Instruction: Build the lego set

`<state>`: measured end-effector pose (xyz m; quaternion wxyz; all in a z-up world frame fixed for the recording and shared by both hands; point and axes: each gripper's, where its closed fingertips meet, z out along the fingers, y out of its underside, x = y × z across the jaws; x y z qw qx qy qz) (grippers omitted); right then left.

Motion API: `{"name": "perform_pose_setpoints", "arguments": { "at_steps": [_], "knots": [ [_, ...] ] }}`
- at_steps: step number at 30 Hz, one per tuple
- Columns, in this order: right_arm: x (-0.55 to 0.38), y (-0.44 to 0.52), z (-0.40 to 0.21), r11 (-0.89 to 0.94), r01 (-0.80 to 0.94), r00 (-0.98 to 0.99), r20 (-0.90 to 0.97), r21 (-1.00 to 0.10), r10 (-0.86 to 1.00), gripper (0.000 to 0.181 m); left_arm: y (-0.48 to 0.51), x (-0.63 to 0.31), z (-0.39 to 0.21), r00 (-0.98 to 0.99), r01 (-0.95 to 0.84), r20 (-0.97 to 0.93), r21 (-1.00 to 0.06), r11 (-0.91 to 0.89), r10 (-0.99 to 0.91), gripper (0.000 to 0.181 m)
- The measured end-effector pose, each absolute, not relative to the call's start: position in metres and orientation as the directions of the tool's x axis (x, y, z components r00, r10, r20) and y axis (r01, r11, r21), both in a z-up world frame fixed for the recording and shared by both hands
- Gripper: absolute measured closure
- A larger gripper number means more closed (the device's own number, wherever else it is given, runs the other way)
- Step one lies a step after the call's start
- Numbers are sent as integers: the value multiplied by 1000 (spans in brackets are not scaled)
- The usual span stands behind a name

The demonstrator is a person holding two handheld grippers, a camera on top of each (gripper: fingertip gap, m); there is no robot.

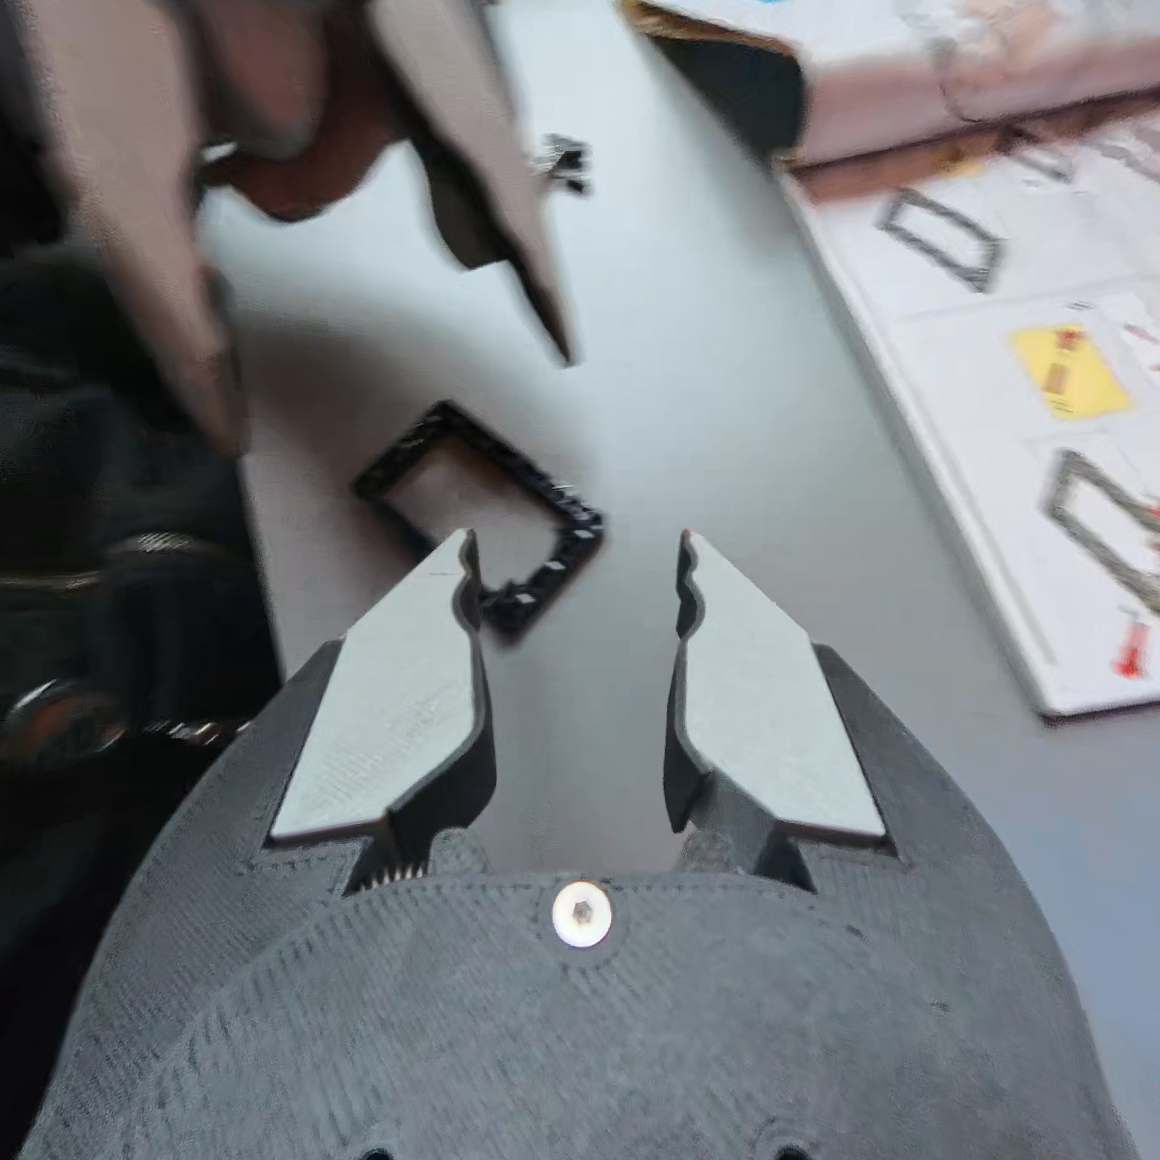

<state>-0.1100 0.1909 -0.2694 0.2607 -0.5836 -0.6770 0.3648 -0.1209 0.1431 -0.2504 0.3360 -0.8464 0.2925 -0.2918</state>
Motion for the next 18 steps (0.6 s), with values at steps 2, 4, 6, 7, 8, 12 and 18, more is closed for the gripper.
{"name": "perform_pose_setpoints", "arguments": {
  "at_steps": [2, 4, 6, 7, 8, 12, 18],
  "knots": [
    [-102, 168, -282, 119, 636, -278, -83, -763, 957, 120, 143, -126, -258, 651, -267, 368, -708, -654, -664, 82],
    [-98, 172, -297, 203, 664, -281, 12, -719, 960, 124, 135, -121, -271, 629, -254, 426, -677, -690, -650, 84],
    [-102, 177, -296, 231, 643, -287, 49, -730, 957, 126, 128, -112, -275, 606, -227, 451, -692, -686, -655, 93],
    [-105, 183, -297, 208, 655, -275, 27, -726, 961, 119, 129, -110, -273, 622, -200, 444, -706, -679, -645, 83],
    [-108, 189, -297, 184, 663, -268, 0, -725, 963, 119, 130, -110, -274, 649, -201, 417, -713, -672, -636, 78],
    [-118, 211, -295, 183, 646, -243, 27, -741, 970, 122, 125, -126, -266, 764, -243, 219, -773, -586, -606, 92],
    [-121, 225, -284, 222, 580, -183, 141, -784, 973, 123, 72, -217, -254, 918, -210, 22, -819, -534, -395, 110]
  ]
}}
